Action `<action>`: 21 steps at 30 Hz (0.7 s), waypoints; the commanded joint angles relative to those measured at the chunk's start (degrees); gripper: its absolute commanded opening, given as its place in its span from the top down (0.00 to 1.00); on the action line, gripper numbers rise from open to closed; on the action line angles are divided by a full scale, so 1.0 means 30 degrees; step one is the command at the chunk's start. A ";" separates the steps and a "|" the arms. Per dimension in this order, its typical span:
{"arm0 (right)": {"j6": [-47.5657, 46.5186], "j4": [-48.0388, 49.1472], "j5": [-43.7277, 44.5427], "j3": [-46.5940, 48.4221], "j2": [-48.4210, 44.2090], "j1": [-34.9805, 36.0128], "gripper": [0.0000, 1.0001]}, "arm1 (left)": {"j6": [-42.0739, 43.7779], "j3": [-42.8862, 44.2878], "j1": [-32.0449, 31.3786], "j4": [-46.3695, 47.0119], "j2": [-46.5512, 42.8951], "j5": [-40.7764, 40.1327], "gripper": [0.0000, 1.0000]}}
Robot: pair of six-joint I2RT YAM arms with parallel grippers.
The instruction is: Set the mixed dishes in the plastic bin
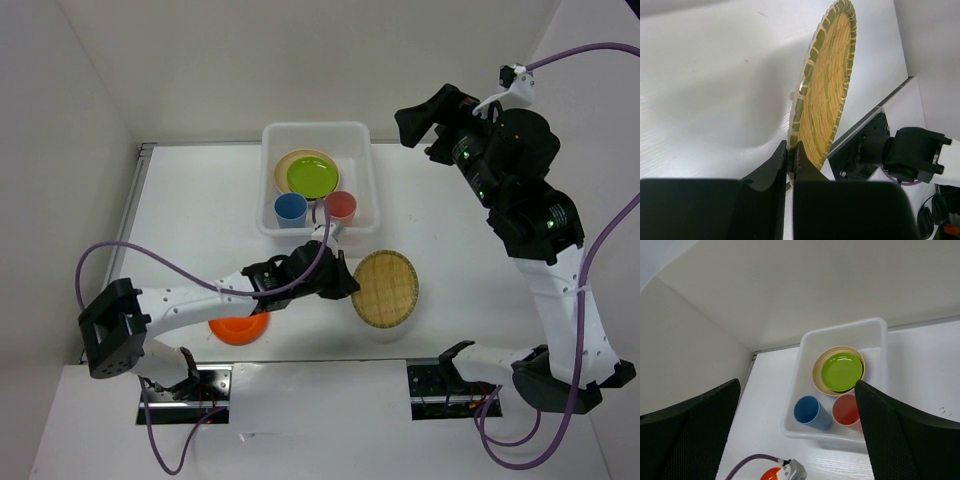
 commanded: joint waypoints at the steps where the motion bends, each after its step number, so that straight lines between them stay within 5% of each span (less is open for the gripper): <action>1: -0.0093 0.0653 0.0372 0.0470 -0.0497 -0.0102 0.01 | 0.1195 0.1540 -0.0051 -0.0080 -0.1755 -0.0568 1.00; 11: 0.0433 0.1034 0.0548 0.0091 -0.1552 -0.0102 0.01 | 0.2897 0.4733 0.2874 -0.2690 -0.4044 -0.2329 1.00; 21: 0.0611 0.1034 0.0372 -0.0321 -0.1903 -0.0102 0.01 | 0.5153 1.0970 1.1626 -0.3656 0.0279 0.3026 1.00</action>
